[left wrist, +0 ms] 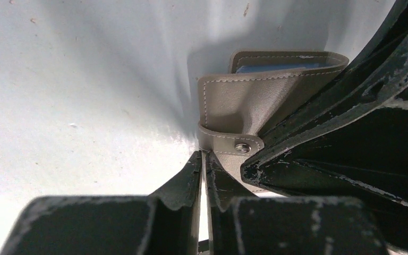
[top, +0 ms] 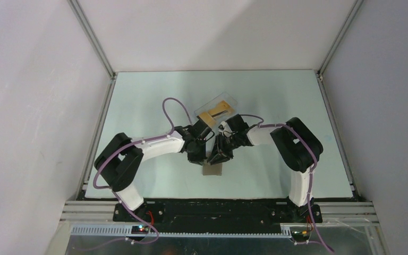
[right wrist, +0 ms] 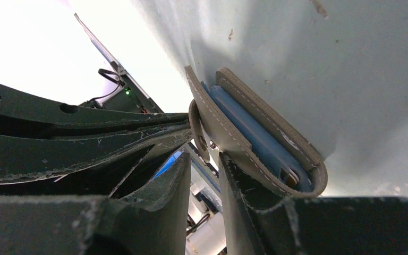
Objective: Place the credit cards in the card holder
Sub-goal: Close the card holder at the center of the board.
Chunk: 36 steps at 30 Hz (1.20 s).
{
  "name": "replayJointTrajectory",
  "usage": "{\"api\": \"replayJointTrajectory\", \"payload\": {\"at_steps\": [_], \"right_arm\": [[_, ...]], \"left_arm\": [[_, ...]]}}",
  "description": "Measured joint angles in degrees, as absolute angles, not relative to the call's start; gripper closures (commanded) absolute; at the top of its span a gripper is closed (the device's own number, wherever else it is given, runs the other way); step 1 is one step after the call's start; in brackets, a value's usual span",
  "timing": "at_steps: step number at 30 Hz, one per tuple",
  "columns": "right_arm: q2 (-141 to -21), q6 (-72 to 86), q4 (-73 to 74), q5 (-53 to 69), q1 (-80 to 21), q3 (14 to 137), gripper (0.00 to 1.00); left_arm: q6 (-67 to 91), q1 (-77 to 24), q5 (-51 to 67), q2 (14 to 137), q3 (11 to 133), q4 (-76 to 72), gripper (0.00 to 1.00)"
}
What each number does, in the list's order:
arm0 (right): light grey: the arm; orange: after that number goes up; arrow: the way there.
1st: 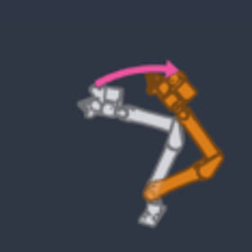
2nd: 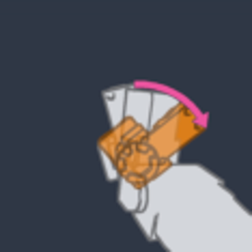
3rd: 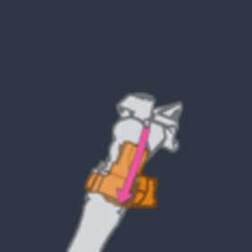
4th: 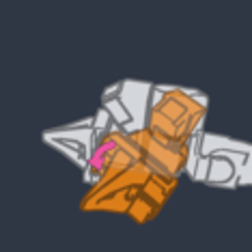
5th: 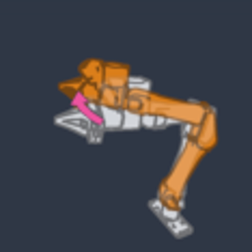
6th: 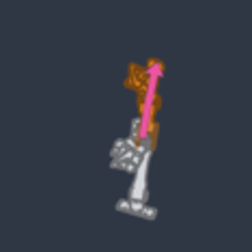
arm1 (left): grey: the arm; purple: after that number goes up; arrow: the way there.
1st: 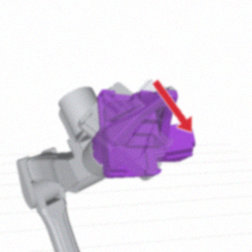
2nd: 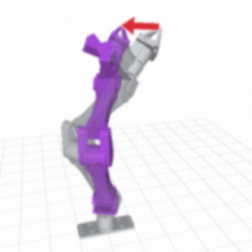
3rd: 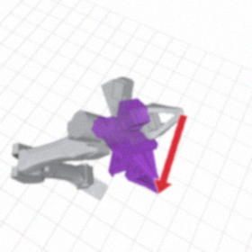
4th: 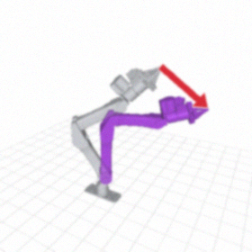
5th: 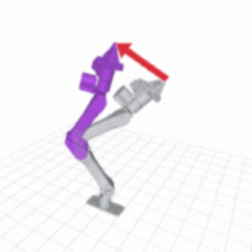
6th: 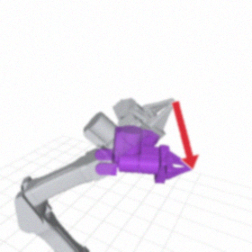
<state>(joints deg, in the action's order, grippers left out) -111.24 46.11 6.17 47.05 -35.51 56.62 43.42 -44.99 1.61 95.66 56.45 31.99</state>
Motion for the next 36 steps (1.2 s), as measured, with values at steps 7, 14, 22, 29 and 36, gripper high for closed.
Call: {"api": "replayJointTrajectory", "payload": {"at_steps": [7, 14, 22, 29, 36], "right_arm": [[-109.3, 46.74, 6.57, 44.21, -35.55, 55.7, 0.71], [-107.85, 46.52, 9.37, 40.88, -35.51, 55.61, 0.74], [-107.81, 46.54, 9.63, 40.49, -35.51, 55.61, 0.74], [-108.88, 47.22, 8.43, 42.5, -35.4, 55.61, 0.75], [-109.73, 48.03, 7.79, 43.57, -35.33, 55.79, 0.77]], "left_arm": [[43.42, -45.17, 1.63, 96.2, 56.82, 32.38, 0.9], [43.38, -45.21, 1.63, 96.49, 56.82, 32.75, 0.9], [42.98, -45.25, 1.63, 96.97, 56.84, 33.28, 0.9], [42.5, -45.28, 1.63, 97.21, 57.87, 33.98, 0.9], [41.93, -45.54, 1.17, 97.89, 58.65, 34.74, 0.9]]}}
